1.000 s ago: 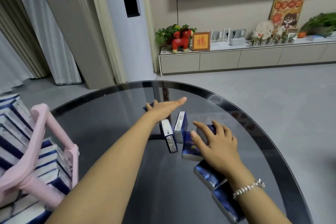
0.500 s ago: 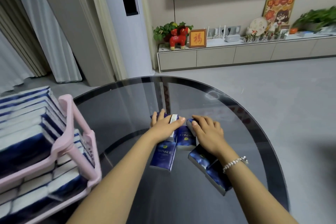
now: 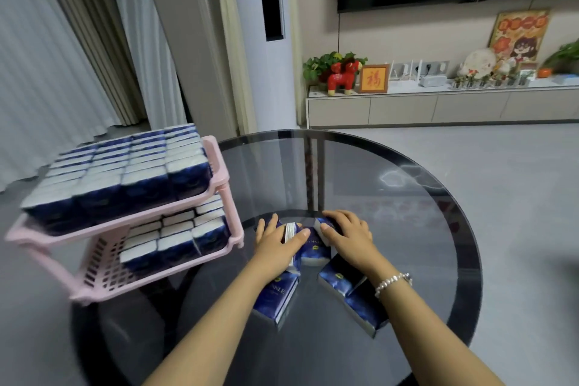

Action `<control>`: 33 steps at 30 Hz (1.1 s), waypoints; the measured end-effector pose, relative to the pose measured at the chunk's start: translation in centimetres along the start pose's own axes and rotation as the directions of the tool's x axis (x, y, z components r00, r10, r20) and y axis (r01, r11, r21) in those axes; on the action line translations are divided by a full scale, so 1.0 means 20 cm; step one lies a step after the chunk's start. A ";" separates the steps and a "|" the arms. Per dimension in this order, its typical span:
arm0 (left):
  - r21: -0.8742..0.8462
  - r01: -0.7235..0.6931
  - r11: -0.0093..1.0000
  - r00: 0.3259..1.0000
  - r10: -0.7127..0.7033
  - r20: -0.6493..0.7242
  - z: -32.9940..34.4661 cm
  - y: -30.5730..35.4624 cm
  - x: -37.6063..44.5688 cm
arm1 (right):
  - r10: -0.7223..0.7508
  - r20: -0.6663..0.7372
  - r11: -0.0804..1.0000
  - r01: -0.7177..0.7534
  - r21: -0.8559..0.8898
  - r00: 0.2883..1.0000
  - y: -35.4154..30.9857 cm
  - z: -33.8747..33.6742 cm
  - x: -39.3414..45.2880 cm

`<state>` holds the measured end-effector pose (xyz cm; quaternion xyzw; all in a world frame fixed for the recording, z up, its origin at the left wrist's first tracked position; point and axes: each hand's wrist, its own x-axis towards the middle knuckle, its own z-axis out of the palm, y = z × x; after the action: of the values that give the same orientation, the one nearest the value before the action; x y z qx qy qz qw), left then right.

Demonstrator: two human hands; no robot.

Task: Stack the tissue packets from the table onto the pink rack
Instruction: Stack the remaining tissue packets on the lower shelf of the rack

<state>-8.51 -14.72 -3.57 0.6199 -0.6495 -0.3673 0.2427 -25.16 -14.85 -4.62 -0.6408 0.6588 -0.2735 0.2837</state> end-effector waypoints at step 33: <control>-0.550 -0.032 0.835 0.981 -0.081 -0.179 -0.42 -0.10 -0.49 | -0.129 -0.039 0.610 0.110 0.785 0.991 -0.39 0.17 -0.35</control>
<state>0.23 -6.42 1.40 0.5653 -0.4818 -0.4789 0.4680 -17.22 -7.97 -1.09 -0.4977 0.4259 -0.5452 0.5231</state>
